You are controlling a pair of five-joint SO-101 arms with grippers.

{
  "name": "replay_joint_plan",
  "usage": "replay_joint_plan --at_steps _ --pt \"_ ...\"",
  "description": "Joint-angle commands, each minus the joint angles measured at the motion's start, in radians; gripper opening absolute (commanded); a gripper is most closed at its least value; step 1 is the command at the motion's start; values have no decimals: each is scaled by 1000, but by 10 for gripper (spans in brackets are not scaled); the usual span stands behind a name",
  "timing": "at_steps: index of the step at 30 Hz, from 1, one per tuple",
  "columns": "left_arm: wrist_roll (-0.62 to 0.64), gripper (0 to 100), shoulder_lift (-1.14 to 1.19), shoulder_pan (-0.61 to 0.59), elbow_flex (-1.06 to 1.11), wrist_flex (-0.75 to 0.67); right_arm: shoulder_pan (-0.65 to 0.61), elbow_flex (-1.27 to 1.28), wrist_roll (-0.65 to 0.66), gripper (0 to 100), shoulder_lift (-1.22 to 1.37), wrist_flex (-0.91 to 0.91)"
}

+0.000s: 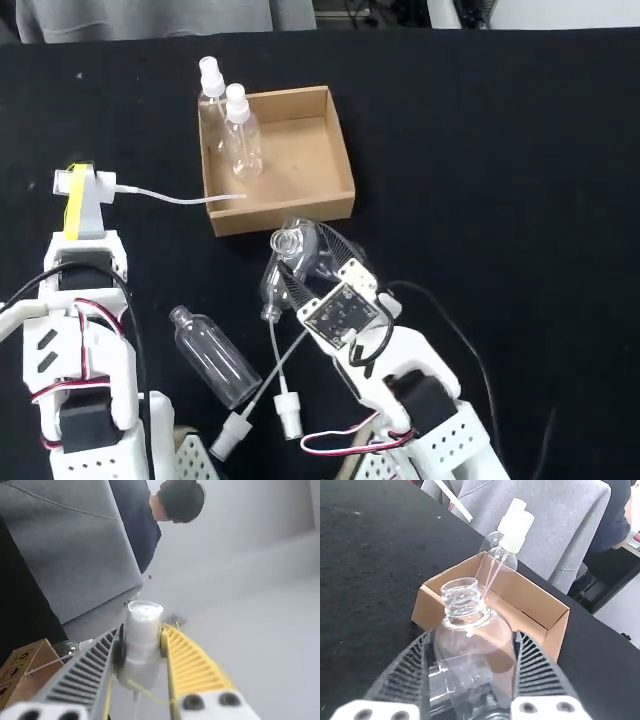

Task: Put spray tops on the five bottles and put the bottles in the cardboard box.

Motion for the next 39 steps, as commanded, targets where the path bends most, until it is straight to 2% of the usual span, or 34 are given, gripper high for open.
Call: replay_joint_plan --at_steps 1,7,15,22,29,39 --pt "-17 29 -9 42 -102 23 -14 -4 12 74 -99 -32" --pt "-23 29 -9 67 -229 199 -14 -4 9 74 -99 -32" --pt "-23 29 -9 67 -249 281 -15 -4 12 74 -99 -37" --pt "-25 29 -9 68 -240 293 -15 -4 12 74 -97 -58" --pt "-64 29 -9 148 -219 307 -15 -4 12 74 -97 -55" --pt "-66 29 -9 151 -177 302 -15 -4 12 74 -96 -52"
